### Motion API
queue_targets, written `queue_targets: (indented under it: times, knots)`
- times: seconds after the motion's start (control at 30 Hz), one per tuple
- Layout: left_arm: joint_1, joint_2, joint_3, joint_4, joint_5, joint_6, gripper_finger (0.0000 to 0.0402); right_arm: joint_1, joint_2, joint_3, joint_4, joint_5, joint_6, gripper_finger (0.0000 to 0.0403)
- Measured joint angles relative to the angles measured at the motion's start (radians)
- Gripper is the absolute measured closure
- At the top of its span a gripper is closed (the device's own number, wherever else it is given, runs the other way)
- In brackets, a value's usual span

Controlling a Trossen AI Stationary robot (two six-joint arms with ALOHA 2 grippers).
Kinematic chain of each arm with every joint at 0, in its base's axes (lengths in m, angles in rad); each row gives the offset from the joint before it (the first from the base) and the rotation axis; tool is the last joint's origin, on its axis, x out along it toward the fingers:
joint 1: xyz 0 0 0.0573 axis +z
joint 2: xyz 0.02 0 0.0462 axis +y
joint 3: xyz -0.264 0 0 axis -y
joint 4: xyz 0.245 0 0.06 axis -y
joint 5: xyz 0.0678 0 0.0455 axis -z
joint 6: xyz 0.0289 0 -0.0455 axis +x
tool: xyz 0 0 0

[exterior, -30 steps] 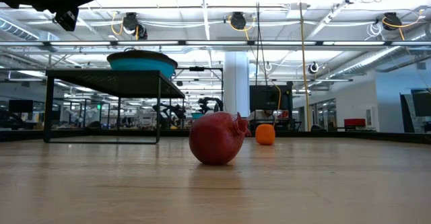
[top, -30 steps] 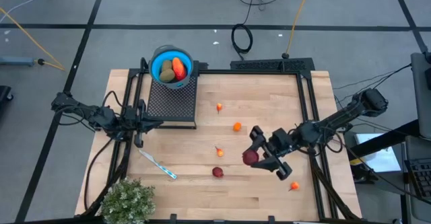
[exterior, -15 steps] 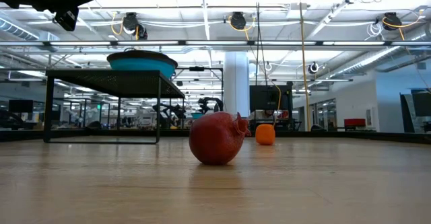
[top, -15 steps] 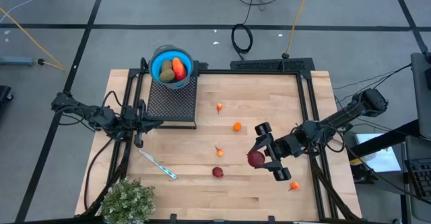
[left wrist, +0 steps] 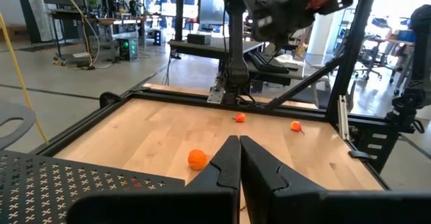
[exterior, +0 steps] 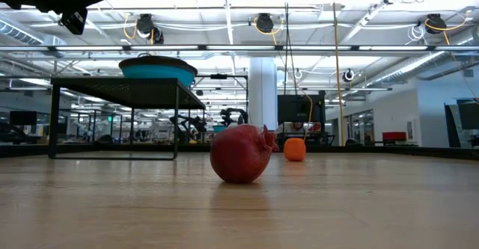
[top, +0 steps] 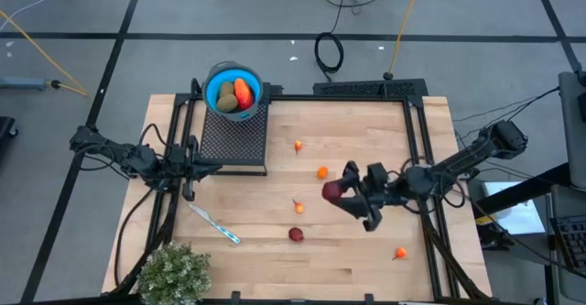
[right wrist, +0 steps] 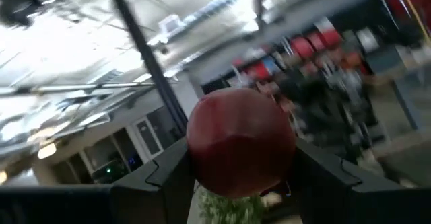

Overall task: Pick & Place Fruit
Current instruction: Put the pomegranate into the blue strainer bowl on the shelf

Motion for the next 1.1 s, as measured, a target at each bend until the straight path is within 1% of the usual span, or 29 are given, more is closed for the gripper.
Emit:
queue_targets:
  times: [0.07,0.17,0.27,0.4,0.53,0.67,0.8,1.0,1.1]
  knots:
    - [0.000,0.000,0.000,0.001,0.000,-0.013,0.0396,0.000,0.000,0.000,-0.049,0.036,0.094,0.0209]
    - [0.000,0.000,0.000,0.001,0.000,-0.057,0.0387,-0.007,0.000,0.000,-0.125,0.039,0.225,0.0208]
    - [0.000,0.000,0.000,0.001,0.002,-0.131,0.0381,-0.020,0.000,0.000,-0.210,0.039,0.329,0.0209]
    - [0.000,0.003,0.000,0.011,0.002,-0.259,0.0388,-0.047,0.000,0.000,-0.370,0.038,0.391,0.0209]
    - [0.000,0.020,0.000,0.067,0.002,-0.382,0.0399,-0.085,0.000,0.000,-0.560,0.036,0.395,0.0208]
    - [0.000,0.077,0.001,0.178,-0.001,-0.416,0.0395,-0.129,0.000,0.000,-0.702,0.034,0.323,0.0208]
    - [0.000,0.172,0.001,0.328,-0.032,-0.434,0.0365,-0.167,0.000,0.000,-0.766,0.034,0.204,0.0209]
    - [0.000,0.340,0.002,0.549,-0.055,-0.453,0.0307,-0.203,0.000,0.000,-0.742,0.033,-0.114,0.0208]
    - [0.000,0.428,0.002,0.678,-0.065,-0.460,0.0277,-0.220,0.000,0.000,-0.711,0.034,-0.245,0.0210]
